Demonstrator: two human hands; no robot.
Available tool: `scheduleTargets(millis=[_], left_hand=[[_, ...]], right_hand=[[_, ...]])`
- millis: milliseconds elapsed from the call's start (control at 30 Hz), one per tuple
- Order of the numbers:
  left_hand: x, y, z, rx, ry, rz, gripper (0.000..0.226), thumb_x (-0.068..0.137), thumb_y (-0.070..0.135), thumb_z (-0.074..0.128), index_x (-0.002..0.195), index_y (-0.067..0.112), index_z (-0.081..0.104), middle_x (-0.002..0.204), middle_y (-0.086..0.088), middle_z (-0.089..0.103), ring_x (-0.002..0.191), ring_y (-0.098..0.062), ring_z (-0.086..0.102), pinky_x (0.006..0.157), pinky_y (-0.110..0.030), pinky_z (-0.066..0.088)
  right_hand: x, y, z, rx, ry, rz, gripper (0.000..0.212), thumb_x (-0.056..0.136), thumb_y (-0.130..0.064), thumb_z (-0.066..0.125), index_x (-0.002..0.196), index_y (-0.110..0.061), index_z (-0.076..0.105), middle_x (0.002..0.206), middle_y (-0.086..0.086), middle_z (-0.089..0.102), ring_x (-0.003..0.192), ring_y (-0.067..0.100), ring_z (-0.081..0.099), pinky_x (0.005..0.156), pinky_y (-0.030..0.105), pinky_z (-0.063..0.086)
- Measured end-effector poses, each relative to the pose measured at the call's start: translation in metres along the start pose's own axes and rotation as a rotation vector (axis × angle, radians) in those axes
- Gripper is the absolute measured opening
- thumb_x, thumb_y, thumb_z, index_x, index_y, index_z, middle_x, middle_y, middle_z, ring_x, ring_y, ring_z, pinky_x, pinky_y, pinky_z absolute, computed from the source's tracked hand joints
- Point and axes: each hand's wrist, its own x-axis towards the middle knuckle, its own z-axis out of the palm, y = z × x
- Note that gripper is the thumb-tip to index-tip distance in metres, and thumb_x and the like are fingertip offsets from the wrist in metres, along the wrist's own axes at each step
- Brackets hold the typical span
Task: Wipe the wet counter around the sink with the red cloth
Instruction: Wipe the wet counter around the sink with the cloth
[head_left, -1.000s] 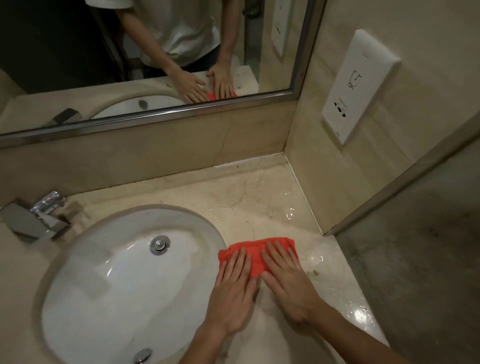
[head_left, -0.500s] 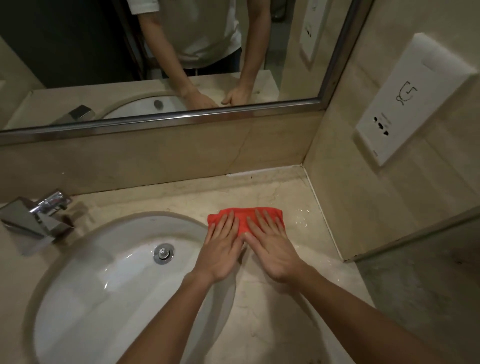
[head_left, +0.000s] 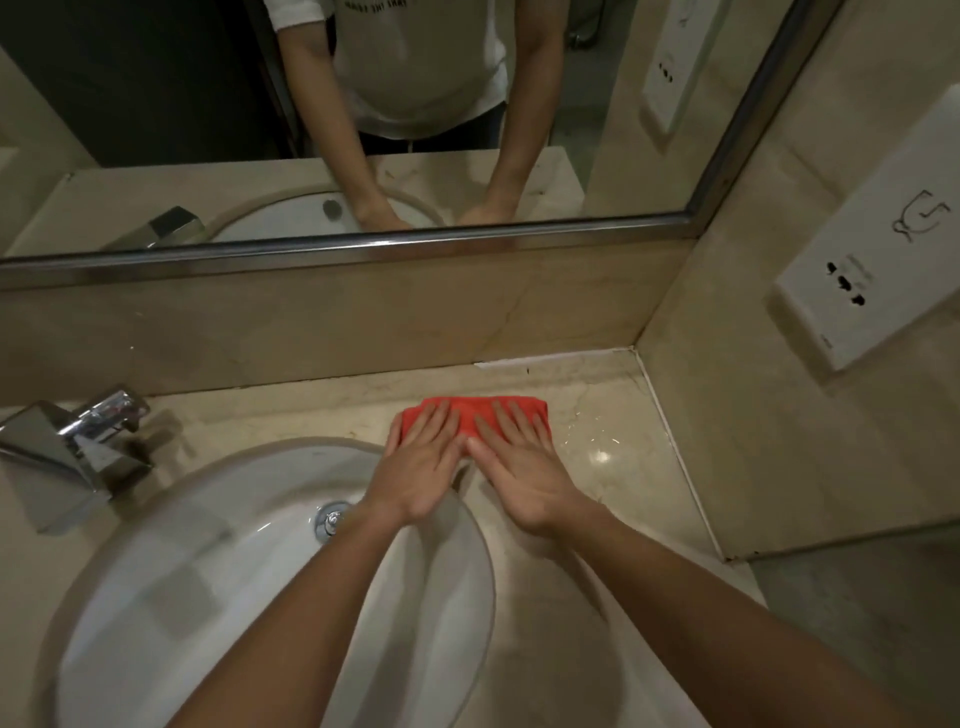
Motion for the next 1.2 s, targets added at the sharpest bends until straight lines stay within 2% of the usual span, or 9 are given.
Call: scheduleTargets(millis=[67, 133, 233, 400, 600, 800, 967, 1067, 1200], left_hand=[[0.014, -0.001, -0.004, 0.006, 0.000, -0.031, 0.061, 0.102, 0.049, 0.002, 0.157, 0.022, 0.003, 0.164, 0.006, -0.008, 0.147, -0.004, -0.015, 0.120, -0.037, -0.015], [0.013, -0.001, 0.000, 0.030, 0.018, -0.024, 0.077, 0.090, 0.060, -0.009, 0.157, 0.022, 0.001, 0.164, 0.005, -0.009, 0.148, -0.007, -0.016, 0.119, -0.037, -0.018], [-0.012, -0.001, 0.016, 0.048, 0.063, 0.041, 0.095, 0.078, 0.069, -0.022, 0.157, 0.022, 0.001, 0.164, 0.005, -0.008, 0.148, -0.008, -0.018, 0.118, -0.037, -0.020], [-0.057, -0.001, 0.036, 0.014, 0.088, 0.141, 0.086, 0.086, 0.067, -0.023, 0.156, 0.025, 0.003, 0.162, 0.010, -0.009, 0.144, 0.002, -0.023, 0.119, -0.036, -0.015], [-0.011, -0.013, 0.017, 0.088, 0.141, 0.089, 0.097, 0.079, 0.068, -0.030, 0.157, 0.025, 0.008, 0.164, 0.009, -0.001, 0.145, 0.000, -0.017, 0.118, -0.036, -0.016], [0.047, -0.023, -0.012, 0.157, 0.026, -0.027, 0.062, 0.101, 0.051, 0.002, 0.157, 0.024, 0.000, 0.165, 0.006, -0.007, 0.149, -0.008, -0.013, 0.118, -0.043, -0.016], [0.004, -0.021, 0.010, 0.113, 0.136, 0.062, 0.091, 0.085, 0.066, -0.022, 0.157, 0.019, 0.009, 0.165, 0.001, 0.004, 0.150, -0.011, -0.009, 0.121, -0.040, -0.011], [-0.045, -0.020, 0.030, 0.048, 0.183, 0.152, 0.073, 0.100, 0.057, -0.003, 0.155, 0.015, 0.021, 0.163, -0.003, 0.016, 0.151, -0.011, -0.002, 0.121, -0.041, -0.001], [-0.069, -0.015, 0.045, 0.016, 0.145, 0.125, 0.067, 0.100, 0.056, -0.004, 0.157, 0.021, 0.007, 0.164, 0.004, -0.002, 0.150, -0.009, -0.012, 0.121, -0.040, 0.001]], right_hand=[[0.018, 0.000, -0.005, 0.015, -0.008, 0.016, 0.066, 0.101, -0.060, 0.003, 0.159, -0.032, 0.010, 0.167, -0.004, -0.007, 0.151, 0.010, -0.017, 0.123, 0.037, -0.014], [0.020, 0.005, -0.004, 0.002, -0.016, 0.008, 0.061, 0.103, -0.055, 0.003, 0.159, -0.032, 0.009, 0.167, -0.005, -0.007, 0.151, 0.009, -0.017, 0.123, 0.036, -0.014], [-0.009, 0.011, 0.012, -0.082, 0.040, -0.061, 0.068, 0.097, -0.059, -0.011, 0.159, -0.033, 0.002, 0.167, -0.004, -0.008, 0.152, 0.012, -0.018, 0.124, 0.037, -0.012], [-0.062, 0.011, 0.032, 0.049, 0.057, -0.079, 0.071, 0.095, -0.069, -0.010, 0.158, -0.039, 0.003, 0.167, -0.012, -0.009, 0.150, 0.003, -0.021, 0.125, 0.040, -0.007], [-0.005, 0.013, 0.010, -0.045, 0.052, -0.083, 0.088, 0.086, -0.073, -0.018, 0.159, -0.033, 0.010, 0.168, -0.005, -0.003, 0.152, 0.009, -0.016, 0.125, 0.042, -0.005], [0.061, 0.006, -0.010, -0.076, 0.051, -0.041, 0.101, 0.079, -0.080, -0.015, 0.159, -0.027, 0.018, 0.168, 0.001, 0.005, 0.154, 0.017, -0.006, 0.124, 0.041, -0.007], [0.020, 0.002, 0.007, -0.066, 0.014, -0.084, 0.076, 0.097, -0.066, -0.003, 0.159, -0.027, 0.012, 0.168, 0.001, 0.001, 0.154, 0.015, -0.011, 0.124, 0.042, -0.008], [-0.031, -0.002, 0.029, -0.001, 0.038, -0.111, 0.083, 0.089, -0.073, -0.017, 0.159, -0.035, 0.006, 0.167, -0.007, -0.006, 0.151, 0.008, -0.018, 0.125, 0.043, -0.004], [-0.054, -0.005, 0.033, 0.063, 0.003, -0.094, 0.078, 0.089, -0.076, -0.012, 0.157, -0.041, 0.006, 0.166, -0.015, -0.010, 0.148, 0.000, -0.022, 0.125, 0.038, -0.008]])
